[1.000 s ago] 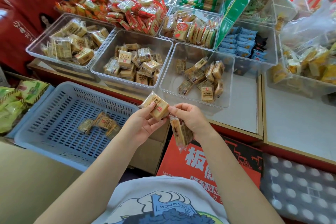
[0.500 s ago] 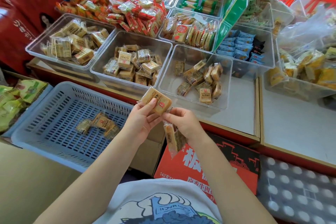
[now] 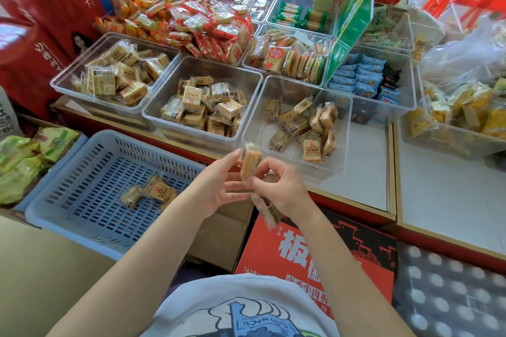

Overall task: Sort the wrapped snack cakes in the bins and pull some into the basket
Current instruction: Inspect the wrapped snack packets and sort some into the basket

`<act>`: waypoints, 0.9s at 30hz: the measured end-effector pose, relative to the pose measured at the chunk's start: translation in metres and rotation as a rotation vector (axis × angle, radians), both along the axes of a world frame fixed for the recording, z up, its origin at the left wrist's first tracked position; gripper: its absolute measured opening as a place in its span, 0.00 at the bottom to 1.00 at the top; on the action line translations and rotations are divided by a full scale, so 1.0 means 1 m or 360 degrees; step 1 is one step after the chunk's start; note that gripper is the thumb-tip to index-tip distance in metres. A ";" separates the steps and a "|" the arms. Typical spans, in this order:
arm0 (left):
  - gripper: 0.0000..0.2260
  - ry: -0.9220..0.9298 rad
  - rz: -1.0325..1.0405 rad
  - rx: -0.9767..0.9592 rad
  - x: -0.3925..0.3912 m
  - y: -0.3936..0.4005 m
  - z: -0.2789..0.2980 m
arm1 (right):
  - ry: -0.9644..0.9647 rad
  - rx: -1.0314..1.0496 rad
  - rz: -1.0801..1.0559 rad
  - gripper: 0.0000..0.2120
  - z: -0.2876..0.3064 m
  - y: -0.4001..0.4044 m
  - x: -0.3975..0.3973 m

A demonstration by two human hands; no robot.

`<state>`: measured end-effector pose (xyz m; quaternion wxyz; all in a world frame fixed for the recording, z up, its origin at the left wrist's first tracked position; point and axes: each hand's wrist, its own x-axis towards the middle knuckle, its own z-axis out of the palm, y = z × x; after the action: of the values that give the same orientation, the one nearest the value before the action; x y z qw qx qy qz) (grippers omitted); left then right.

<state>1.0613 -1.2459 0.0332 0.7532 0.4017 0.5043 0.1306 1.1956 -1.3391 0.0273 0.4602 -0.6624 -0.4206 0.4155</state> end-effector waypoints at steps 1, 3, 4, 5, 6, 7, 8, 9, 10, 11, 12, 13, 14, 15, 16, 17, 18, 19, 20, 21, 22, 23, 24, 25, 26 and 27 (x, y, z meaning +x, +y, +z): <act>0.21 -0.0016 -0.0055 -0.0020 0.001 -0.001 0.002 | -0.0053 -0.0024 0.0085 0.05 0.000 0.000 -0.001; 0.28 -0.0035 -0.0129 -0.0058 0.000 0.001 0.000 | -0.0086 -0.0094 0.0262 0.05 0.001 0.000 -0.001; 0.29 -0.0052 -0.0154 -0.0082 -0.002 0.002 -0.003 | -0.0076 -0.0132 0.0348 0.05 0.001 0.000 0.000; 0.29 -0.0090 -0.0164 -0.0129 -0.005 0.002 -0.006 | -0.0069 -0.0177 0.0410 0.06 0.001 0.000 0.002; 0.26 -0.0156 -0.0170 -0.0179 -0.008 0.003 -0.008 | -0.0052 -0.0216 0.0440 0.06 0.002 -0.001 0.003; 0.22 -0.0222 -0.0179 -0.0225 -0.012 0.003 -0.009 | -0.0014 -0.0237 0.0422 0.07 0.003 -0.002 0.004; 0.18 -0.0286 -0.0200 -0.0246 -0.015 0.004 -0.011 | 0.0050 -0.0231 0.0356 0.08 0.004 -0.002 0.005; 0.16 -0.0350 -0.0210 -0.0263 -0.018 0.004 -0.013 | 0.0124 -0.0212 0.0245 0.10 0.005 -0.002 0.005; 0.17 -0.0414 -0.0207 -0.0263 -0.019 0.004 -0.015 | 0.0179 -0.0189 0.0105 0.11 0.005 -0.001 0.007; 0.19 -0.0472 -0.0204 -0.0268 -0.019 0.003 -0.015 | 0.0217 -0.0170 -0.0039 0.12 0.005 0.001 0.008; 0.21 -0.0498 -0.0218 -0.0261 -0.019 0.002 -0.016 | 0.0236 -0.0156 -0.0170 0.13 0.005 0.004 0.009; 0.22 -0.0489 -0.0260 -0.0231 -0.017 -0.001 -0.017 | 0.0231 -0.0150 -0.0280 0.15 0.005 0.007 0.009; 0.23 -0.0453 -0.0325 -0.0168 -0.014 -0.003 -0.017 | 0.0206 -0.0147 -0.0366 0.16 0.005 0.011 0.009; 0.25 -0.0393 -0.0379 -0.0099 -0.010 -0.006 -0.017 | 0.0182 -0.0146 -0.0425 0.18 0.005 0.014 0.008; 0.27 -0.0341 -0.0416 -0.0019 -0.007 -0.008 -0.018 | 0.0157 -0.0152 -0.0457 0.19 0.005 0.017 0.007; 0.30 -0.0294 -0.0435 0.0044 -0.003 -0.010 -0.020 | 0.0137 -0.0166 -0.0470 0.19 0.004 0.019 0.007; 0.33 -0.0237 -0.0447 0.0111 -0.001 -0.011 -0.022 | 0.0126 -0.0181 -0.0475 0.20 0.002 0.020 0.006; 0.35 -0.0158 -0.0438 0.0179 0.002 -0.012 -0.023 | 0.0130 -0.0201 -0.0485 0.20 0.001 0.020 0.005; 0.35 -0.0062 -0.0435 0.0255 0.003 -0.013 -0.023 | 0.0146 -0.0229 -0.0507 0.20 -0.001 0.021 0.003; 0.34 0.0031 -0.0447 0.0343 0.003 -0.014 -0.023 | 0.0172 -0.0254 -0.0539 0.20 -0.003 0.023 0.002; 0.32 0.0110 -0.0467 0.0447 0.004 -0.015 -0.023 | 0.0192 -0.0278 -0.0561 0.19 -0.003 0.024 0.000; 0.29 0.0169 -0.0460 0.0537 0.004 -0.016 -0.023 | 0.0215 -0.0300 -0.0565 0.18 -0.004 0.026 -0.001; 0.27 0.0199 -0.0418 0.0590 0.002 -0.014 -0.025 | 0.0246 -0.0323 -0.0549 0.16 -0.005 0.027 -0.002; 0.25 0.0217 -0.0358 0.0614 0.000 -0.012 -0.026 | 0.0298 -0.0352 -0.0530 0.14 -0.007 0.029 -0.001; 0.23 0.0210 -0.0303 0.0614 -0.003 -0.010 -0.027 | 0.0370 -0.0379 -0.0508 0.12 -0.008 0.029 0.000; 0.22 0.0198 -0.0255 0.0593 -0.006 -0.007 -0.028 | 0.0440 -0.0402 -0.0488 0.11 -0.009 0.030 0.001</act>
<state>1.0552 -1.2531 0.0049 0.6414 0.5800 0.4834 0.1363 1.1965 -1.3094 0.0188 0.4847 -0.7076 -0.1927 0.4767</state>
